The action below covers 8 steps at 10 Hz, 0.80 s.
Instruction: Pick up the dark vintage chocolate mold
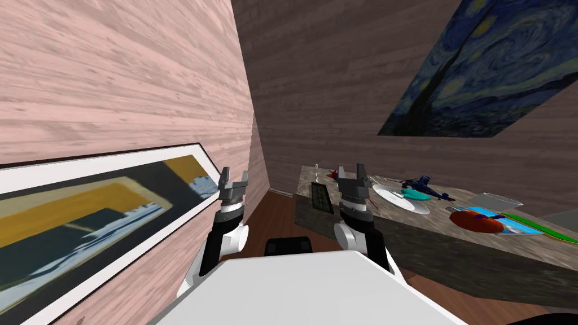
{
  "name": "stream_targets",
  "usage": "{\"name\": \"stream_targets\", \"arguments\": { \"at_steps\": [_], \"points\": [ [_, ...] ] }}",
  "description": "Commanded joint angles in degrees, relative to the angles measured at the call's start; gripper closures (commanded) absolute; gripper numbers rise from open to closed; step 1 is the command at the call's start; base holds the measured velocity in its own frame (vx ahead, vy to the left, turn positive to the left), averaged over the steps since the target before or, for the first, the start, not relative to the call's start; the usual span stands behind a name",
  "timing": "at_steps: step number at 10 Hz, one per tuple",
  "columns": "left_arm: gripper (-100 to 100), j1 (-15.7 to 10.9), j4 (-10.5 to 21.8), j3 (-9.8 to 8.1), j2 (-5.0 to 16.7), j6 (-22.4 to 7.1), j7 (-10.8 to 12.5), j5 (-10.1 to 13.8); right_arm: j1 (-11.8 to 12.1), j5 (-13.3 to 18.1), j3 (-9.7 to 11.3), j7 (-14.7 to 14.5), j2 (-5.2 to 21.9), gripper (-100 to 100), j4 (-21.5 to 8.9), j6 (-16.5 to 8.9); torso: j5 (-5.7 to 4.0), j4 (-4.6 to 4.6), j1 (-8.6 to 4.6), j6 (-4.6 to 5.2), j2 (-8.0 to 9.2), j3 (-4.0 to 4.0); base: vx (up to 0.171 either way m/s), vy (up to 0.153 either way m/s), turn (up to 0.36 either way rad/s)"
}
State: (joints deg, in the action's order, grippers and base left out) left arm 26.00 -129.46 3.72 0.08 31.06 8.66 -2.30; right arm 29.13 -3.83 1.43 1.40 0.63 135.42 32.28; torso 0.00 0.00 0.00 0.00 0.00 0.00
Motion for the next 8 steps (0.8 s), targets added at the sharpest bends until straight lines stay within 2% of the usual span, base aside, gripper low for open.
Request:
{"name": "stream_targets", "arguments": {
  "at_steps": [1,6,7,8],
  "points": [
    [0,0.0,0.0,0.00,0.0,0.0,0.0,0.0,0.0,-1.8,0.8,1.8,1.8,-100,0.0,-0.1,0.00,0.00,0.00,0.00,0.00,0.00,-0.009,-0.027,0.089],
    [0,0.0,0.0,-0.01,0.0,0.0,0.0,0.0,0.3,-9.9,4.8,9.3,8.5,-100,-0.1,-0.4,-0.07,0.02,-0.33,-0.01,0.10,0.06,-0.025,-0.074,0.128],
    [0,0.0,0.0,-0.01,0.0,0.0,0.0,0.0,0.3,-10.7,4.8,10.2,8.5,-100,-0.1,-0.4,-0.09,0.03,-0.41,0.00,0.12,0.07,-0.021,-0.082,0.053],
    [0,0.0,0.0,-0.01,0.0,0.0,0.0,0.0,0.4,-12.9,6.0,12.3,10.3,-100,-0.1,-0.5,-0.08,0.02,-0.34,0.01,0.08,0.05,-0.013,-0.065,0.119]
  ]
}}
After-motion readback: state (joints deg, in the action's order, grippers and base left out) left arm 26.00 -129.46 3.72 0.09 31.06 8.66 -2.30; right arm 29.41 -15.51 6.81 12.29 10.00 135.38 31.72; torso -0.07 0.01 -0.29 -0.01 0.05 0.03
